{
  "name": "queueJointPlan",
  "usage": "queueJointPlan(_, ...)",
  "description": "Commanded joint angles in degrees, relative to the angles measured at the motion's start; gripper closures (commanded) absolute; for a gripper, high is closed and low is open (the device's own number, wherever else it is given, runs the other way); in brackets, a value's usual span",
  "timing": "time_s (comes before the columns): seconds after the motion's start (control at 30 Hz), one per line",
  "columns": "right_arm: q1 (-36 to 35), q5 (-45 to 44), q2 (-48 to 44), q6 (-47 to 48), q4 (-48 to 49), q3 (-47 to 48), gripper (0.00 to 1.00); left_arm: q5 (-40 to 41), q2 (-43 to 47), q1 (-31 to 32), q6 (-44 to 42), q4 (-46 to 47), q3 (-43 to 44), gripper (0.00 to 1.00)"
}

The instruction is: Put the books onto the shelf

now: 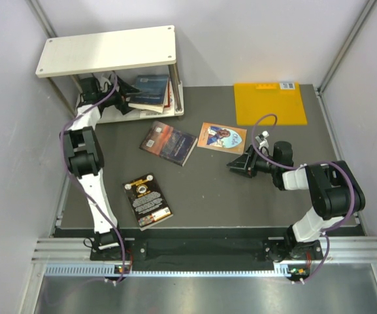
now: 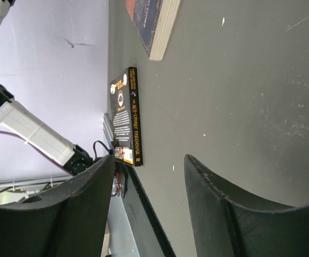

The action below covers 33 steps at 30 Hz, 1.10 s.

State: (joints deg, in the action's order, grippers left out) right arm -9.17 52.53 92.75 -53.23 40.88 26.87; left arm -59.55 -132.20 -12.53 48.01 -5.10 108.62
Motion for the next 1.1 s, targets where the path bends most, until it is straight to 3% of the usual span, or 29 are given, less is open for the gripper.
queueJointPlan(0.0, -0.41, 0.2, -0.9, 0.06, 3.41, -0.42, 0.45, -1.18, -1.74, 3.56, -3.01, -2.8, 6.6, 0.01)
queueJointPlan(0.23, -0.41, 0.55, -0.99, 0.15, 3.59, -0.86, 0.45, 2.07, -2.97, 4.89, -5.03, -6.23, 10.3, 0.01)
queueJointPlan(0.37, -0.5, 0.46, -0.55, -0.03, 4.29, -1.38, 0.45, 6.1, -2.53, 4.8, -10.03, -12.72, 12.31, 0.01)
queueJointPlan(0.5, -0.41, 0.55, -0.38, -0.64, 5.52, -1.74, 0.45, 13.73, -1.66, 4.89, -16.61, -20.72, 13.9, 0.01)
queueJointPlan(0.8, -0.41, 0.73, -0.11, -0.64, 5.78, -1.82, 0.45, 27.63, 0.98, 7.61, -26.9, -25.92, 14.52, 0.01)
queueJointPlan(1.07, -0.41, 0.82, -0.46, -0.73, 5.88, -2.35, 0.45, 38.78, 3.34, 7.96, -29.72, -31.1, 13.21, 0.01)
